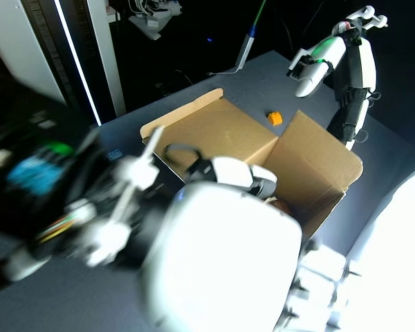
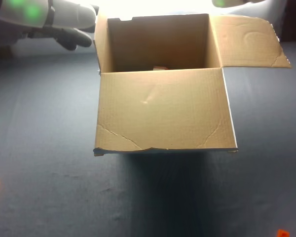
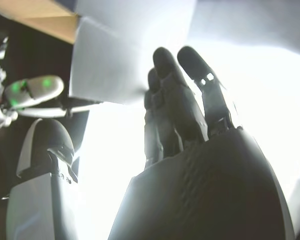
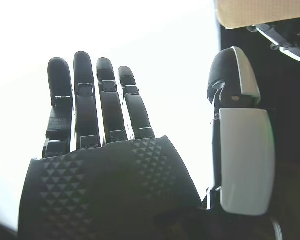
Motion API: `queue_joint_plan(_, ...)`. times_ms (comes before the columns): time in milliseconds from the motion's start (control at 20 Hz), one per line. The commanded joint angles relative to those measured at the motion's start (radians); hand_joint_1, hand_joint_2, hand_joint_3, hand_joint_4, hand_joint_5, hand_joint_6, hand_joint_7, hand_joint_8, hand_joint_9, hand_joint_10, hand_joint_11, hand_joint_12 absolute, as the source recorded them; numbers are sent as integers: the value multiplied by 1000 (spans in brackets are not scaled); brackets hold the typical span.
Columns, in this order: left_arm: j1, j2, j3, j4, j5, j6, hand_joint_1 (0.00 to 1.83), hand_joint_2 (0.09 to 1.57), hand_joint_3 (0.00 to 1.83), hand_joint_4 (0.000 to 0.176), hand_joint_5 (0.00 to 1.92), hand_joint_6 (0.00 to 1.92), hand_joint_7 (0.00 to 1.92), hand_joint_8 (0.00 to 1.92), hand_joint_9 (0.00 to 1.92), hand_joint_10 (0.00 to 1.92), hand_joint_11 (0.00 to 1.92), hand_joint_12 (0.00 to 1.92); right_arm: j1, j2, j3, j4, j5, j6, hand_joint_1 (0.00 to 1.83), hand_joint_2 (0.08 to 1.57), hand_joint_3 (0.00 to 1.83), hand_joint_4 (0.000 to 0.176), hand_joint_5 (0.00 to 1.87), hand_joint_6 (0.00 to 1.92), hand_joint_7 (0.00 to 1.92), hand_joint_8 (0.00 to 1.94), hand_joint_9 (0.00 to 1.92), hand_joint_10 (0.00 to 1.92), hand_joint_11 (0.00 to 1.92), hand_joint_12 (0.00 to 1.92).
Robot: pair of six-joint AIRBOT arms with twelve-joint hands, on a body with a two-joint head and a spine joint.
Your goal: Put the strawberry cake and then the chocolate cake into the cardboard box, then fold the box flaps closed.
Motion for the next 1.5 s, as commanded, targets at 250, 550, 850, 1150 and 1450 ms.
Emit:
queue_joint_plan(250, -21, -4, 19, -283, 10, 160, 628, 1041, 2, 19, 345, 0, 479, 0, 604, 2, 137, 1209, -90, 133, 3, -57, 246, 3, 306, 1123, 25, 0, 250, 46, 333, 8, 250, 472, 0, 1442)
queue_joint_plan(550, 58, -5, 4, -779, -105, 598, 585, 1054, 4, 25, 369, 7, 501, 5, 623, 7, 165, 1184, -283, 216, 6, -59, 339, 42, 189, 1203, 25, 0, 297, 49, 374, 11, 274, 494, 0, 1471)
queue_joint_plan(850, 128, -12, -2, -969, -137, 769, 432, 1115, 7, 26, 362, 4, 502, 3, 615, 3, 171, 1189, -459, 257, -69, -43, 405, 46, 209, 1216, 14, 0, 283, 36, 386, 10, 259, 490, 0, 1457)
queue_joint_plan(1150, 183, -40, 6, -1066, -184, 948, 491, 1109, 2, 22, 358, 1, 505, 2, 612, 1, 166, 1182, -605, 269, -191, 38, 512, -8, 223, 1213, 6, 0, 289, 31, 398, 7, 269, 495, 0, 1481)
queue_joint_plan(1450, 183, -89, 35, -1091, -196, 1086, 527, 1075, 0, 31, 375, 4, 509, 1, 626, 4, 188, 1155, -680, 263, -243, 64, 578, -52, 291, 1203, 0, 0, 307, 33, 406, 7, 284, 492, 0, 1478)
